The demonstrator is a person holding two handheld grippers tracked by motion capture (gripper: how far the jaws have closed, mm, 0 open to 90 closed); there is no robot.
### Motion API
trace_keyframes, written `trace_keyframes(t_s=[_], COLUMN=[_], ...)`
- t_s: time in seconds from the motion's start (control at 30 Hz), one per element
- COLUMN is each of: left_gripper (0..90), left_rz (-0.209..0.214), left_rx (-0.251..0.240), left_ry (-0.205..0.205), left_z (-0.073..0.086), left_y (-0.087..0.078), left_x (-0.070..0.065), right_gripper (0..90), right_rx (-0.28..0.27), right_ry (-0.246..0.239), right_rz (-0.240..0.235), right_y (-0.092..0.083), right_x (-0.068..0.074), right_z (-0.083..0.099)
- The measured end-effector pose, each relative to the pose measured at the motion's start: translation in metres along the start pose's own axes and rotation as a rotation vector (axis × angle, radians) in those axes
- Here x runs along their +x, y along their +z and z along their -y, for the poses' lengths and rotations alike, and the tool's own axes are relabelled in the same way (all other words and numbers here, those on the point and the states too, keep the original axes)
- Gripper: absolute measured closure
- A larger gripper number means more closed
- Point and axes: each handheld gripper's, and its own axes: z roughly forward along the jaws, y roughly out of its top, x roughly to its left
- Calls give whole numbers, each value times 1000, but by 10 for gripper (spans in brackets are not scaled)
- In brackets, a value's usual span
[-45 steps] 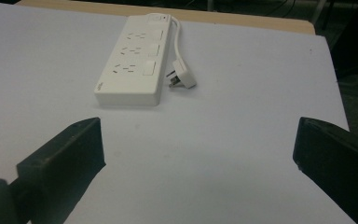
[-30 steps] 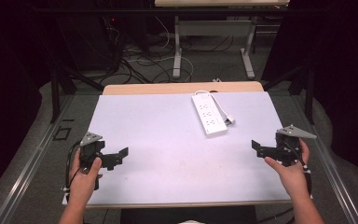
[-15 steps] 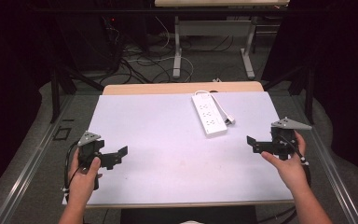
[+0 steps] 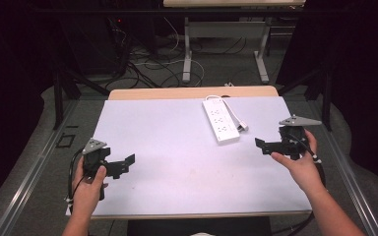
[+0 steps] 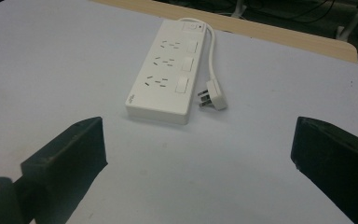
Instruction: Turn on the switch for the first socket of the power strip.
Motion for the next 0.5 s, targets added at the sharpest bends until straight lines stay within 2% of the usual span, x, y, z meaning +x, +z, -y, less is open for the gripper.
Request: trace_keyframes(t_s=[0.13, 0.23, 0.5], left_gripper=[21, 21, 18], left_rz=[-2, -8, -29], left_rx=[6, -10, -5], left_ry=[-3, -6, -20], left_z=[0, 0, 1], left_y=[-1, 0, 0], left_x=[0, 0, 4], right_gripper=[34, 37, 43], right_rx=[7, 13, 19], right_ry=[-10, -6, -24], right_rz=[-7, -12, -3], right_y=[3, 5, 11], right_x=[1, 0, 0], right_z=[-11, -18, -32])
